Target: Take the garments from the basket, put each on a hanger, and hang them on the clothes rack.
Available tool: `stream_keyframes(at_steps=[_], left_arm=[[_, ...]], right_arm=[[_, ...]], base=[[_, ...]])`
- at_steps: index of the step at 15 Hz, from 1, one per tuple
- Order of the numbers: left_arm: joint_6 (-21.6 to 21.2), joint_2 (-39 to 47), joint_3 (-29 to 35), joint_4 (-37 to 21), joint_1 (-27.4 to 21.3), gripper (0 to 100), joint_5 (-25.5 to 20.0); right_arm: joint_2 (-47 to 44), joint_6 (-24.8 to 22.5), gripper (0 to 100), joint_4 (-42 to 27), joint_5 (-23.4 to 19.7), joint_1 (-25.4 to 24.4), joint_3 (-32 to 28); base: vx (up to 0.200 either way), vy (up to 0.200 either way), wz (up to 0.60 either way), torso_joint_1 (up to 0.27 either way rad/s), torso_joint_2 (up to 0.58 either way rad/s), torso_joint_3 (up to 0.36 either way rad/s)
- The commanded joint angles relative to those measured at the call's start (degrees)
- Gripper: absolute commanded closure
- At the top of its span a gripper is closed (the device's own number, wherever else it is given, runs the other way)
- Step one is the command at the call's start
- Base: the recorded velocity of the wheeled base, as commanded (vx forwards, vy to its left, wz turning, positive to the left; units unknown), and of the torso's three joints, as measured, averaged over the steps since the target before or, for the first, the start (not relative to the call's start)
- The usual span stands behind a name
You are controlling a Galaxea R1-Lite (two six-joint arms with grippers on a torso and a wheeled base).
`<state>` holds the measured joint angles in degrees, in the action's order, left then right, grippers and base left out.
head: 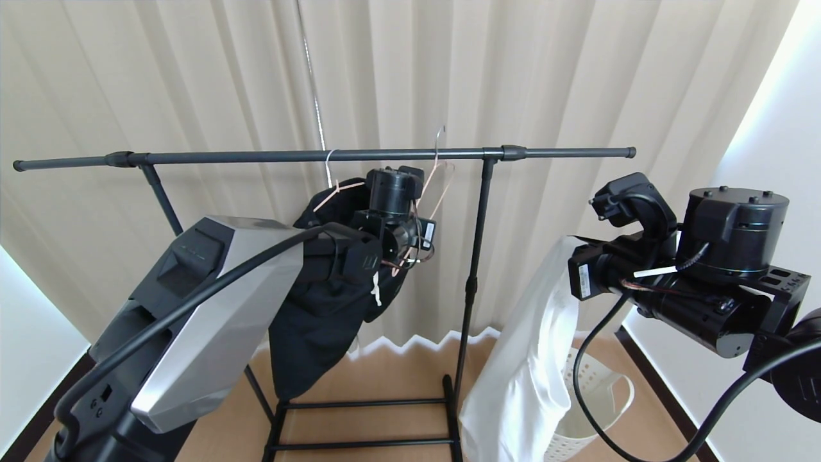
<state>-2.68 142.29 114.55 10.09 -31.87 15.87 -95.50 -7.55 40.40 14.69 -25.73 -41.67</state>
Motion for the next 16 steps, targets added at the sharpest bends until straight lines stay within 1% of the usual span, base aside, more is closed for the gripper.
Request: stream_keyframes(at_steps=[1,5,9,13,16], left_arm=[[0.0,-1.8,-1.1,0.1,0.0,100,0.0],[0.2,-5.7,-7.2,1.4,0.0,100,-0.1],[0.1,-7.0,-10.7,3.8,-0.7,100,-0.1],[0.1,-9.2,-13.7,4.6,-0.9,100,-0.3],[0.2,-12.3,-18.8,6.7,-0.9,100,-0.5]], right_arm=[[0.0,0.0,100,0.0,0.0,0.0,0.0],[0.0,0.0,100,0.0,0.0,-0.1,0.0],[0.0,0.0,100,0.0,0.0,-0.1,0.0],[0.1,0.0,100,0.0,0.0,-0.1,0.0],[0.1,0.0,100,0.0,0.0,-0.1,0.0]], base=[[0.0,0.0,0.0,0.0,0.0,0.0],[0.0,0.0,0.0,0.0,0.0,0.0],[0.0,0.0,0.0,0.0,0.0,0.0],[0.0,0.0,0.0,0.0,0.0,0.0],[0.0,0.0,0.0,0.0,0.0,0.0]])
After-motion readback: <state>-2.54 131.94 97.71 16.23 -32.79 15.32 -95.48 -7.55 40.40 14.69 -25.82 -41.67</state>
